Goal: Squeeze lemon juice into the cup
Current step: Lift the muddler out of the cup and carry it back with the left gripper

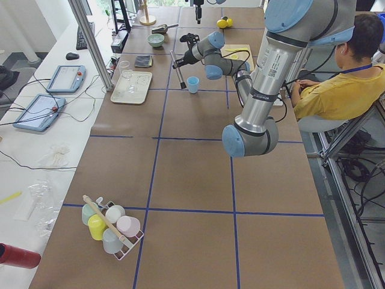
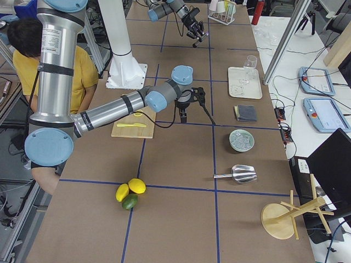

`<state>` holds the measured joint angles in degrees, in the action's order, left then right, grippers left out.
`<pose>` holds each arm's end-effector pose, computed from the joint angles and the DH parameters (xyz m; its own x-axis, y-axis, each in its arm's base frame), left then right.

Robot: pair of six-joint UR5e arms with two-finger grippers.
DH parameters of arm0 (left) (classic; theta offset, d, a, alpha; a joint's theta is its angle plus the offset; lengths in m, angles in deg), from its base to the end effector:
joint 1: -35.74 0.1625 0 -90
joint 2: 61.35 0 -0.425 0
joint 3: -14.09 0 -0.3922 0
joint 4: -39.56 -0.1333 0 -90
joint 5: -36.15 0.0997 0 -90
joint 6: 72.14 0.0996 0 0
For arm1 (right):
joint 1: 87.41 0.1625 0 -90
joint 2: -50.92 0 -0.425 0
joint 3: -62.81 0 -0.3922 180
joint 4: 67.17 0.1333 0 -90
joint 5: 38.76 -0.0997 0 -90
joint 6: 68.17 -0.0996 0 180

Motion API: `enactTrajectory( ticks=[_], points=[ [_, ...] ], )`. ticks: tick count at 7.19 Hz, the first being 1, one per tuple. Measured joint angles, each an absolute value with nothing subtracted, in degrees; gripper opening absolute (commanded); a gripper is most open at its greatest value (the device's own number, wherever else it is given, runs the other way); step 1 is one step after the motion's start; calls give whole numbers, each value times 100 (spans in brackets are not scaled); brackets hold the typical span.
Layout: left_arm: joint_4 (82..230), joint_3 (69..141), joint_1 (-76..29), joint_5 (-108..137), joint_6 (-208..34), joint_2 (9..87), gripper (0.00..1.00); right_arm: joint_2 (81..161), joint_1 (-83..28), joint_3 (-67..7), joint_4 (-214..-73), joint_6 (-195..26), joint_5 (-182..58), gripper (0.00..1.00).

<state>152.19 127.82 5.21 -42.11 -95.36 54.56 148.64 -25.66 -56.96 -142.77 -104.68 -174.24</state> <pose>0.4069 -0.4182 0.1807 0.7139 0.6236 -0.3186 0.0208 0.4359 0.8998 -0.1478 -0.4066 0.4333 0.5618 -0.1451 0.8145 0.0578 0.9890 0.1363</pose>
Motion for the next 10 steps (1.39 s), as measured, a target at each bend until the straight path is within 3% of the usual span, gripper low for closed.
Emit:
enactTrajectory(
  ticks=[5,7,10],
  points=[
    [14565,12617,-907,-6876,-10579,3949,0,14943,-2560,-5722,-14278,-10471,-17420,100],
    [14421,12055,-1298,-7926,-12154,3752,0,15013,-2550,-5755,-14276,-10465,-17415,100],
    [14264,11539,-1411,-8362,-11553,3524,0,15093,-2546,-5791,-14275,-10464,-17412,100]
  ],
)
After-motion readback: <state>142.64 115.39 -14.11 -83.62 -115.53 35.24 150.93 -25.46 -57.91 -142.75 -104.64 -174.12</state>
